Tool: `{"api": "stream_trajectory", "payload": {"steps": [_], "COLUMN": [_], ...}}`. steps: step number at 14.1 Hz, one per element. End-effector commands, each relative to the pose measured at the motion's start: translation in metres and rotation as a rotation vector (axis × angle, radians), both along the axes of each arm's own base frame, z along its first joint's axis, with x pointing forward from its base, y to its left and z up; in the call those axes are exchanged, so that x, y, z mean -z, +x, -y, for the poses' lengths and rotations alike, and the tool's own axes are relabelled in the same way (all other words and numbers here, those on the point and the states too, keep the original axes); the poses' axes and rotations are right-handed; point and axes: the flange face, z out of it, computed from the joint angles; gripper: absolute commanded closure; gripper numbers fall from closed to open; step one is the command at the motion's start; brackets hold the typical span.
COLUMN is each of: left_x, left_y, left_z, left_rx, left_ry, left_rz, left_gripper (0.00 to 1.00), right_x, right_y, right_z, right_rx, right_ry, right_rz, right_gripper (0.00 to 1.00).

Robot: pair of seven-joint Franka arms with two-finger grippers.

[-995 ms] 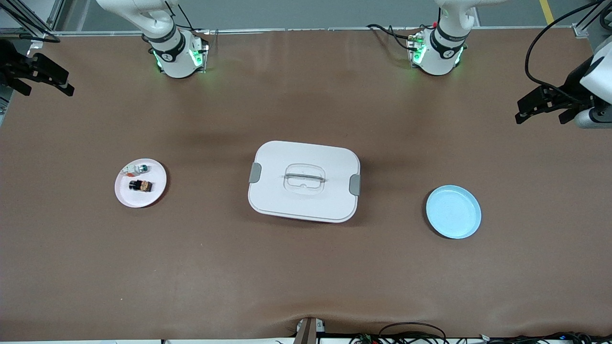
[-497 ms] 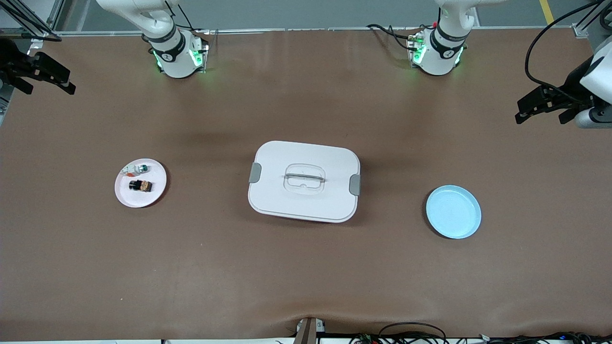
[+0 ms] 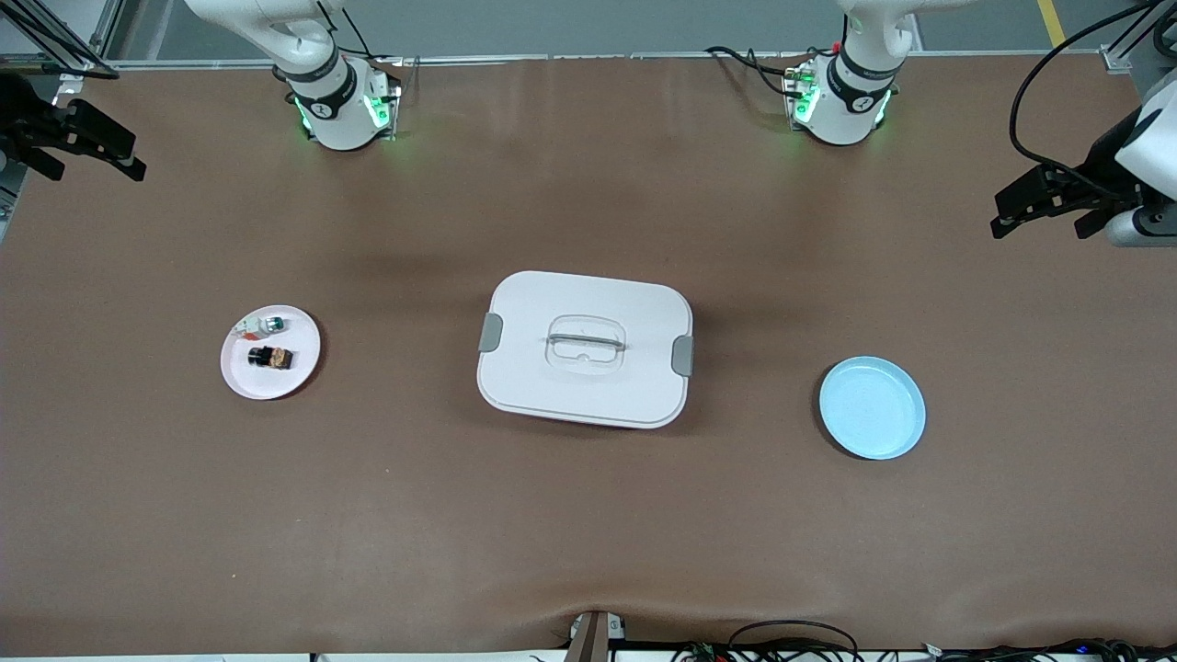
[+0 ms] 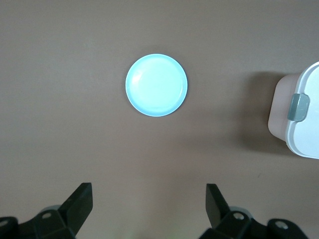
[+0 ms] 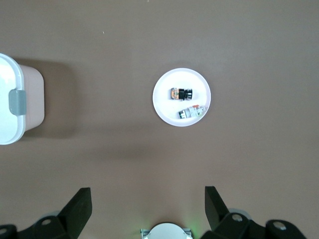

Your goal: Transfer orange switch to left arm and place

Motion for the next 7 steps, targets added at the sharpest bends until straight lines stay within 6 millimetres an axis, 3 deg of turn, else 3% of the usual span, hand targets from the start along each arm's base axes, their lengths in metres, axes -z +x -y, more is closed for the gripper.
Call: {"api": "stream_trajectory", "payload": {"steps": [1, 3, 7], "left_x": [-0.006, -0.006, -0.006], "left_y": [-0.001, -0.001, -0.001], "left_z": [-0.002, -0.002, -0.003], "left_rx": [0.023, 0.023, 0.020], "left_ry": [0.008, 0.008, 0.008], "left_rz": [0.000, 0.000, 0.000], "left_gripper": [0.00, 0.00, 0.00], "right_x": [-0.005, 0.002, 0.034], "right_y": [-0.005, -0.005, 0.012], "right_z": [0.008, 0.013, 0.023], "right_rx": [-0.028, -0.038, -0.011], "right_ry": [-0.014, -0.012, -0.014], "right_rz": [-0.015, -0.044, -0.144], "right_gripper": [0.00, 0.00, 0.00]}}
